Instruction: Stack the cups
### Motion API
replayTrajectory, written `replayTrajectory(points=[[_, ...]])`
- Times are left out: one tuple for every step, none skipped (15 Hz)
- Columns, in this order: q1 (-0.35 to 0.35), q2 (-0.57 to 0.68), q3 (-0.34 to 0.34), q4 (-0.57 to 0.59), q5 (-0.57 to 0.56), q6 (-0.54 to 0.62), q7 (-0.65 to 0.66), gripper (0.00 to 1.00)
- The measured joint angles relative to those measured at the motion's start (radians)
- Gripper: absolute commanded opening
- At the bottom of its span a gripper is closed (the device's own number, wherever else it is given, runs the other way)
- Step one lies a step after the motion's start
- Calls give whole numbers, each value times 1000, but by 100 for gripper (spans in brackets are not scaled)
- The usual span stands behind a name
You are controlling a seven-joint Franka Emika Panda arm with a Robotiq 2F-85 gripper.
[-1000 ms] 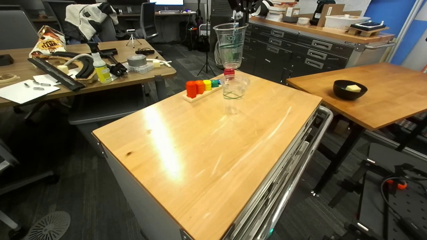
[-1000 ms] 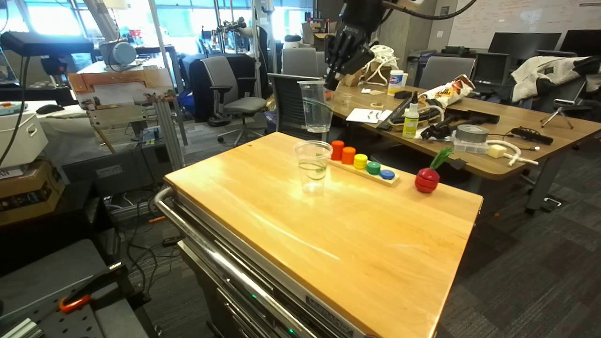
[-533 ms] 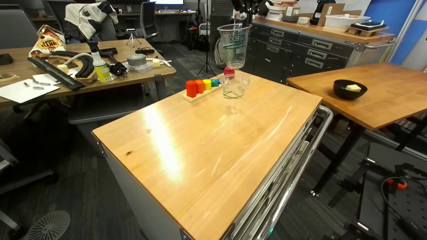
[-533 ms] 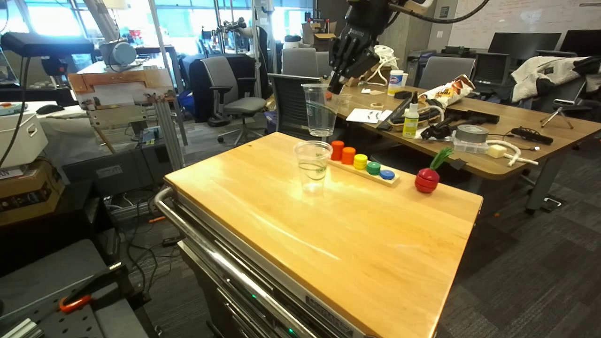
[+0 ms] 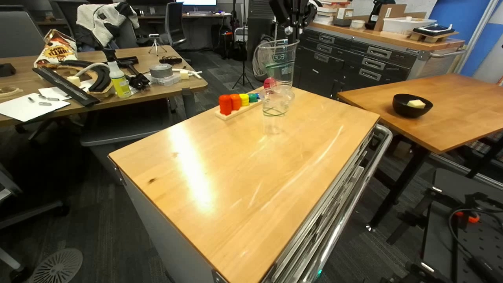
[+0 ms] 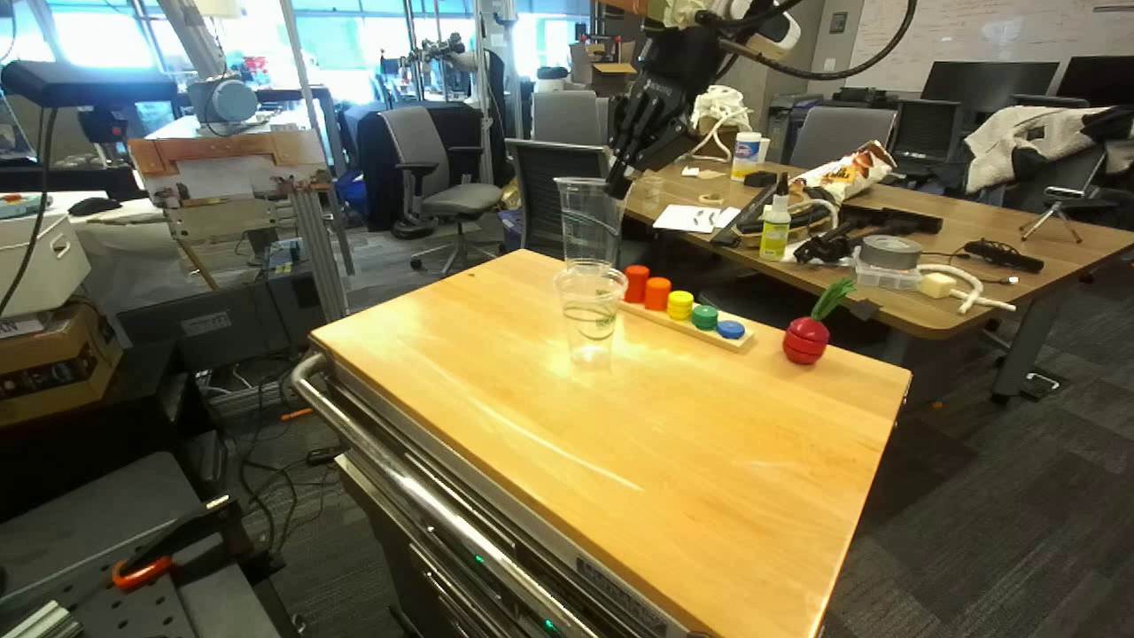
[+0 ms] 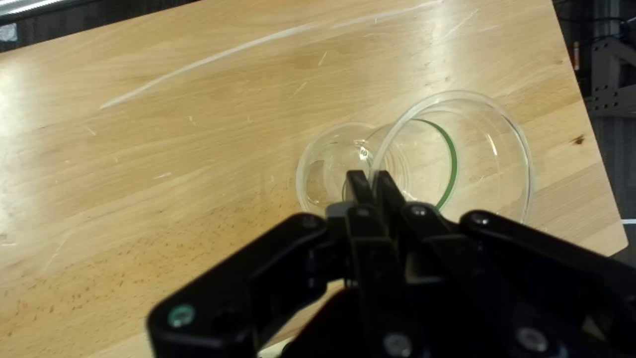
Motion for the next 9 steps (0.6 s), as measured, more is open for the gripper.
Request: replayTrajectory(points=[[0,-2,0,-6,0,0,-1,2],[-1,-2,0,-10,0,0,-4,2],[-2,-2,0,-15,0,0,-8,2],[-2,-2,0,-20,1,0,-14,2],[-3,-2,0,-27,3,1,-22,2],[-4,-2,0,-33,6,3,-30,2],[-4,-2,0,-39,11,7,-38,2],[-4,-1,0,-46,18,14,-48,2],[-4,-1,0,-54,23,24,-58,2]])
